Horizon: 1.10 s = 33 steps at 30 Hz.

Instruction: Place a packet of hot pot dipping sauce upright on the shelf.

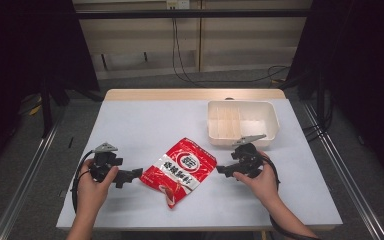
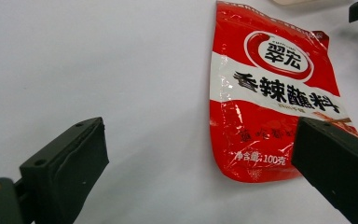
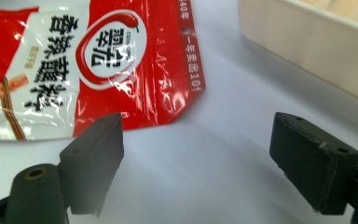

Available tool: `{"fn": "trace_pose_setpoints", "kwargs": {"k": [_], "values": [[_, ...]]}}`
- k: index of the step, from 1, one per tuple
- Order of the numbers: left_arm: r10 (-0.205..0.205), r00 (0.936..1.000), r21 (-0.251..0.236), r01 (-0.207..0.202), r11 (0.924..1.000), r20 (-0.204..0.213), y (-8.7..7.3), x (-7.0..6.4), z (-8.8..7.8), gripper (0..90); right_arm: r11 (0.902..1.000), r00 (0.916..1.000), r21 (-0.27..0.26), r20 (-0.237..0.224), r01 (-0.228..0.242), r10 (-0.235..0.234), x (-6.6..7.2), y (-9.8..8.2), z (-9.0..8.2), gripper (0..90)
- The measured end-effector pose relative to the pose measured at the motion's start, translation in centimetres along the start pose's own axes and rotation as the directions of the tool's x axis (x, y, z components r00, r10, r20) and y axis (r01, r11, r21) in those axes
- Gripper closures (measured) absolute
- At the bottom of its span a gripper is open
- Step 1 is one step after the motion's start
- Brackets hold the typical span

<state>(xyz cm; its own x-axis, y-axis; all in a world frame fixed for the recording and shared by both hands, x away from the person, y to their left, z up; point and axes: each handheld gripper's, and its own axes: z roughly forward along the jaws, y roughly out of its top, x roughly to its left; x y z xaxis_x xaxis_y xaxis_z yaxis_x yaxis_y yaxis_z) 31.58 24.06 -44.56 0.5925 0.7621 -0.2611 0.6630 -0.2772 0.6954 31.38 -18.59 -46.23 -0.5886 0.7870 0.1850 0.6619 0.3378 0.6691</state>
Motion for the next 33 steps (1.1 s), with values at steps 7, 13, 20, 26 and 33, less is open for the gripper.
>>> {"fn": "trace_pose_setpoints", "kwargs": {"k": [7, 13, 20, 26, 33], "values": [[0.005, 1.0000, -0.003, -0.005, 1.0000, 0.004, 0.3, 0.1, 0.0, 3.8, 0.9989, 0.9973, -0.019, -0.061, -0.043, 0.042, -0.3, 2.1, 1.5, 25.7], [0.012, 0.9998, 0.012, -0.012, 0.9999, 0.014, 0.2, 0.0, 0.6, 4.0, 0.9990, 0.9976, 0.007, -0.053, -0.044, 0.044, -0.1, 3.1, 3.2, 32.1], [0.024, 0.9993, 0.015, -0.025, 0.9996, 0.029, 0.4, -0.3, 0.7, 4.4, 0.9984, 0.9982, 0.037, -0.039, -0.043, 0.044, 0.2, 3.6, 5.5, 36.6], [0.035, 0.9990, 0.026, -0.036, 0.9990, 0.029, 0.4, -0.2, 0.6, 4.6, 0.9980, 0.9987, 0.053, -0.036, -0.034, 0.036, 0.5, 4.0, 5.7, 41.3], [0.029, 0.9991, 0.018, -0.030, 0.9994, 0.030, 0.4, -0.5, 0.8, 4.6, 0.9963, 0.9994, 0.080, -0.010, -0.033, 0.033, 0.6, 4.3, 5.8, 46.8]]}}
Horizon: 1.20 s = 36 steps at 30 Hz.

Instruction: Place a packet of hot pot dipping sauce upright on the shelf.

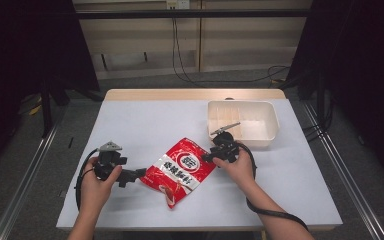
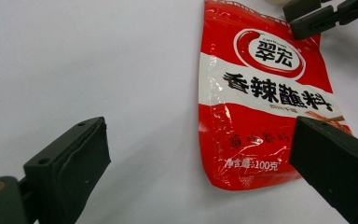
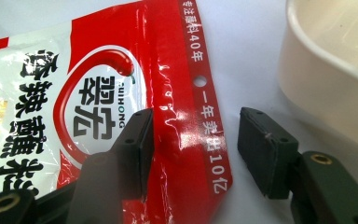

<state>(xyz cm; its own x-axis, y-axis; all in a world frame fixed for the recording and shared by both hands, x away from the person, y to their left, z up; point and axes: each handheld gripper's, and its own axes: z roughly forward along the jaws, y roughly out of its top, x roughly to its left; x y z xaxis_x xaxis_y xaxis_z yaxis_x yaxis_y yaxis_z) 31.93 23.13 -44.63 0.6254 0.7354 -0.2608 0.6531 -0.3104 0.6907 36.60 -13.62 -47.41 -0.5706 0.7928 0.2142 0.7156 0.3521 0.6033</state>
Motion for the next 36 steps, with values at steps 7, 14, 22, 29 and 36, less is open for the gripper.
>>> {"fn": "trace_pose_setpoints", "kwargs": {"k": [7, 14, 22, 29, 36], "values": [[0.006, 0.9999, 0.005, -0.006, 1.0000, -0.009, 0.0, 0.3, -0.1, 4.8, 0.9989, 0.9988, 0.004, -0.019, -0.046, 0.046, -0.2, 0.1, -0.1, 52.1], [-0.004, 1.0000, 0.004, 0.004, 1.0000, -0.008, -0.1, 0.4, -0.2, 4.7, 0.9966, 0.9953, 0.017, -0.052, -0.081, 0.081, -0.2, 0.2, -0.1, 50.2], [-0.003, 0.9999, 0.007, 0.003, 1.0000, -0.010, -0.2, 0.5, -0.3, 4.8, 0.9955, 0.9925, 0.031, -0.081, -0.089, 0.091, -0.3, 0.0, -0.4, 49.7], [-0.003, 0.9997, 0.000, 0.003, 1.0000, -0.025, -0.1, 0.4, -0.3, 4.8, 0.9950, 0.9896, 0.030, -0.105, -0.095, 0.098, -0.4, 0.2, -1.1, 49.0], [-0.009, 0.9997, 0.000, 0.009, 1.0000, -0.022, -0.1, 0.4, -0.1, 4.8, 0.9951, 0.9887, 0.030, -0.114, -0.095, 0.097, -0.2, 0.4, -1.7, 49.3]]}}
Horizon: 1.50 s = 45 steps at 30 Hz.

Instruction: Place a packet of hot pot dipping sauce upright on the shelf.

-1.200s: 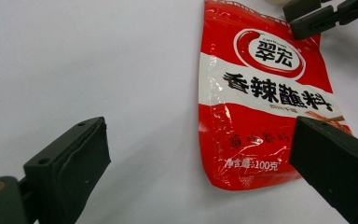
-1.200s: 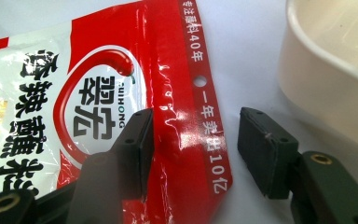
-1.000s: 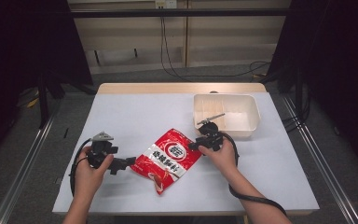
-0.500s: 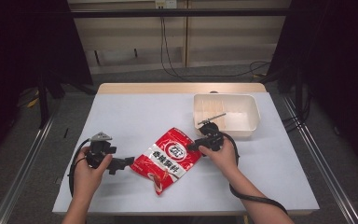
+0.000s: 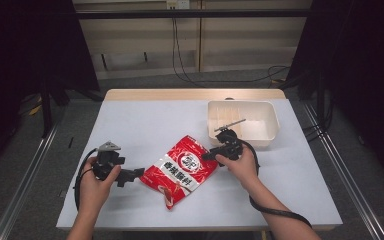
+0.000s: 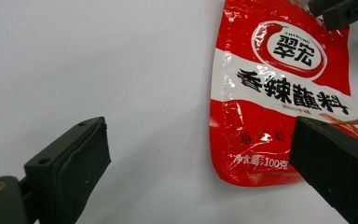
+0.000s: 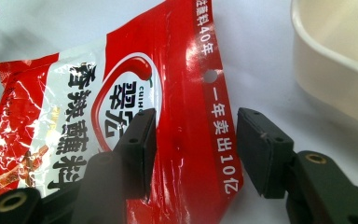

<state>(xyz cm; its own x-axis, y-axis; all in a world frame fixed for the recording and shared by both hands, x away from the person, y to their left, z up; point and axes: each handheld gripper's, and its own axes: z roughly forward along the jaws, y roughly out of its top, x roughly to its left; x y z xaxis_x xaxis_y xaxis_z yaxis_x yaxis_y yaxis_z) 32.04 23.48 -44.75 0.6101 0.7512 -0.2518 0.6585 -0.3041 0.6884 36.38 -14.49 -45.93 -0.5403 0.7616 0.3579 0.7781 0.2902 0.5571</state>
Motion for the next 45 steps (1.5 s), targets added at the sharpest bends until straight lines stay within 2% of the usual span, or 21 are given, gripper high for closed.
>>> {"fn": "trace_pose_setpoints", "kwargs": {"k": [6, 15, 17, 22, 30, 34, 35, 36, 37, 38, 45], "values": [[0.006, 1.0000, 0.006, -0.006, 1.0000, -0.005, 0.0, 0.1, 0.0, 4.8, 1.0000, 0.9996, -0.001, -0.029, 0.009, -0.009, 0.2, 0.0, -0.1, 51.9], [0.003, 1.0000, 0.006, -0.003, 1.0000, -0.003, 0.0, 0.2, 0.0, 4.9, 0.9999, 0.9992, -0.007, -0.038, 0.013, -0.013, 0.4, 0.4, 0.0, 50.2], [0.004, 1.0000, 0.011, -0.004, 0.9999, -0.001, 0.0, 0.2, 0.0, 4.9, 1.0000, 0.9997, -0.005, -0.025, 0.003, -0.004, 0.5, 0.5, 0.0, 48.0], [0.005, 1.0000, 0.007, -0.005, 1.0000, -0.003, 0.0, 0.2, 0.0, 5.0, 0.9999, 0.9995, 0.004, -0.028, 0.014, -0.014, 0.5, 0.7, 0.5, 49.2], [0.004, 0.9999, 0.006, -0.004, 1.0000, -0.009, 0.0, 0.3, -0.1, 5.0, 0.9987, 0.9976, 0.020, -0.052, 0.047, -0.046, 1.1, 0.9, 0.6, 63.3], [0.005, 1.0000, 0.004, -0.005, 1.0000, -0.008, 0.0, 0.2, -0.1, 5.0, 0.9984, 0.9968, 0.030, -0.065, 0.048, -0.046, 1.4, 1.0, 0.5, 69.9], [0.007, 0.9999, 0.004, -0.007, 1.0000, -0.010, 0.0, 0.2, -0.1, 5.0, 0.9977, 0.9971, 0.041, -0.056, 0.054, -0.052, 1.6, 1.1, 0.5, 70.5], [0.006, 1.0000, 0.007, -0.006, 1.0000, -0.003, 0.0, 0.2, -0.2, 5.0, 0.9975, 0.9974, 0.046, -0.050, 0.054, -0.052, 1.7, 1.1, 0.5, 73.2], [0.007, 1.0000, 0.008, -0.007, 0.9999, -0.001, 0.0, 0.2, -0.2, 5.0, 0.9966, 0.9970, 0.055, -0.050, 0.062, -0.059, 1.8, 1.1, 0.5, 83.8], [0.005, 1.0000, 0.007, -0.005, 1.0000, -0.001, 0.0, 0.2, -0.2, 5.0, 0.9962, 0.9963, 0.050, -0.050, 0.072, -0.070, 1.9, 1.2, 0.4, 84.9], [0.001, 0.9999, -0.001, -0.001, 1.0000, -0.010, 0.0, 0.2, -0.3, 5.0, 0.9940, 0.9962, 0.085, -0.058, 0.069, -0.065, 2.1, 1.6, -0.2, 89.3]]}}
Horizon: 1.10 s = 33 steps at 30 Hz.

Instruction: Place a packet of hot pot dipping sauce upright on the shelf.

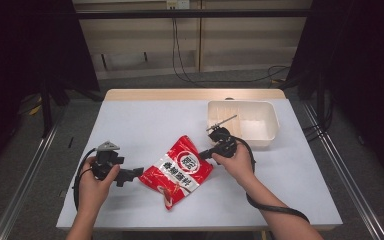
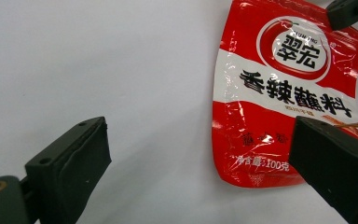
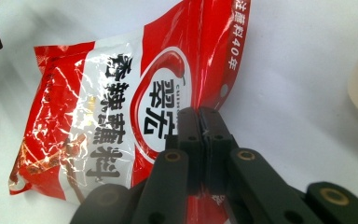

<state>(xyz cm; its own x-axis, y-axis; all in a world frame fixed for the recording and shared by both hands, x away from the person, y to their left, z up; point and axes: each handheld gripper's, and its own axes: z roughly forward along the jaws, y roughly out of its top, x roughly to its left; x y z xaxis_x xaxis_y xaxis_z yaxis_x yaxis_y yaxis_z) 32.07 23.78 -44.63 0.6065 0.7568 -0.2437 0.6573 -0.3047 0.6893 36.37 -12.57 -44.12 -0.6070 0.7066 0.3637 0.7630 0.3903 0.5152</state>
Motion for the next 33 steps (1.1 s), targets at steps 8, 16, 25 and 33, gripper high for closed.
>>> {"fn": "trace_pose_setpoints", "kwargs": {"k": [8, 16, 25, 33], "values": [[0.004, 1.0000, 0.002, -0.004, 1.0000, 0.006, 0.0, -0.1, 0.0, 5.0, 0.9998, 0.9997, 0.019, -0.022, -0.004, 0.004, 0.2, 0.4, -0.5, 90.0], [0.009, 0.9999, 0.011, -0.009, 0.9999, 0.005, 0.0, 0.0, 0.1, 5.1, 0.9989, 0.9997, 0.039, 0.002, -0.024, 0.024, -0.3, -0.1, 0.5, 85.6], [0.011, 0.9999, 0.017, -0.011, 0.9998, 0.006, 0.0, 0.0, 0.2, 5.2, 0.9985, 0.9990, 0.038, -0.017, -0.041, 0.041, -0.9, -0.3, 0.7, 87.2], [0.004, 1.0000, 0.006, -0.004, 1.0000, 0.003, 0.0, 0.0, 0.1, 5.2, 0.9967, 0.9995, 0.076, -0.001, -0.030, 0.030, -0.1, 0.2, 0.2, 90.0]]}}
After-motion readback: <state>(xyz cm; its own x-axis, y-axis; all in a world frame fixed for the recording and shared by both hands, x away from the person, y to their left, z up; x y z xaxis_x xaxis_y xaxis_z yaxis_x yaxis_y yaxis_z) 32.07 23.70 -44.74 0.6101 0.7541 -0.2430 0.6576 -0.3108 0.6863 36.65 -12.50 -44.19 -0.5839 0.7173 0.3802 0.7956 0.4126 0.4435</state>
